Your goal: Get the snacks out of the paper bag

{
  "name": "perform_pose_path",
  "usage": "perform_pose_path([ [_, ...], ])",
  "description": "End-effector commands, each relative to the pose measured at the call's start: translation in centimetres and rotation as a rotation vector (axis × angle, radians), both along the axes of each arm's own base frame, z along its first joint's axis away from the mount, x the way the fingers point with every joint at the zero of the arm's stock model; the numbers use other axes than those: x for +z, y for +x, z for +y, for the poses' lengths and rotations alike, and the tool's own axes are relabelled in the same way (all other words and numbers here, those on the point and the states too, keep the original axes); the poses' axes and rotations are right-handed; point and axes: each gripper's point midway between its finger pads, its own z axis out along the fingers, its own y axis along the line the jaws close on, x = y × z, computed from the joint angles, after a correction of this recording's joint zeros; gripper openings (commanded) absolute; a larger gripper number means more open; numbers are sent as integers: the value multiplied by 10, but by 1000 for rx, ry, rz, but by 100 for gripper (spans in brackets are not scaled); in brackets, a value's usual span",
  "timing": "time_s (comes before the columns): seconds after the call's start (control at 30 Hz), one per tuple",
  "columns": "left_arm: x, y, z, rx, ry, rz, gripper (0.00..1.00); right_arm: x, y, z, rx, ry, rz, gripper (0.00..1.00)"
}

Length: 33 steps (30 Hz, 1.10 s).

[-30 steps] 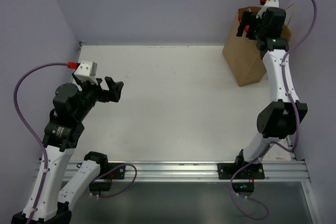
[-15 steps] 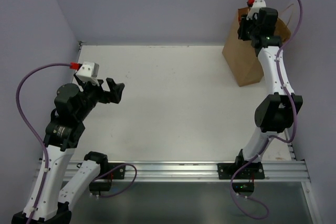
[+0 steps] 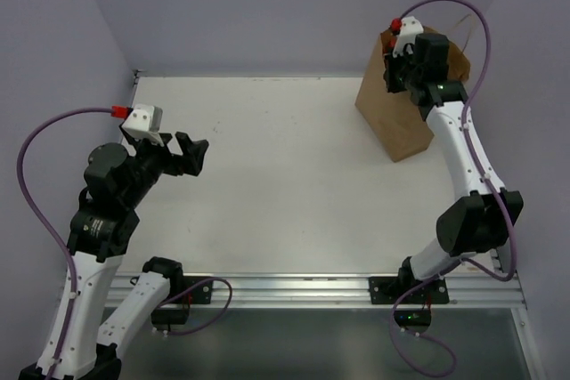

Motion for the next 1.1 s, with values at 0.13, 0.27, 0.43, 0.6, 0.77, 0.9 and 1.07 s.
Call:
perform_pose_path([
  [0.13, 30, -11, 3, -3, 0, -76, 100, 24, -99, 77, 165, 112, 0, 0],
  [0.27, 34, -13, 4, -1, 1, -80, 100, 13, -150, 123, 295, 195, 50, 0],
  [0.43, 32, -14, 2, -14, 2, -69, 100, 7, -194, 151, 396, 211, 112, 8],
  [0.6, 30, -13, 0, -23, 2, -56, 100, 32, -213, 142, 391, 201, 116, 60],
  [0.77, 29, -10, -1, -26, 4, -48, 100, 81, -226, 106, 323, 98, -3, 82],
  [0.9, 22, -6, -4, -32, 8, -25, 100, 109, -216, 61, 154, 9, -128, 84],
  [1.07, 22, -4, -8, -54, -1, -21, 100, 111, -172, 9, -99, 16, -142, 84],
])
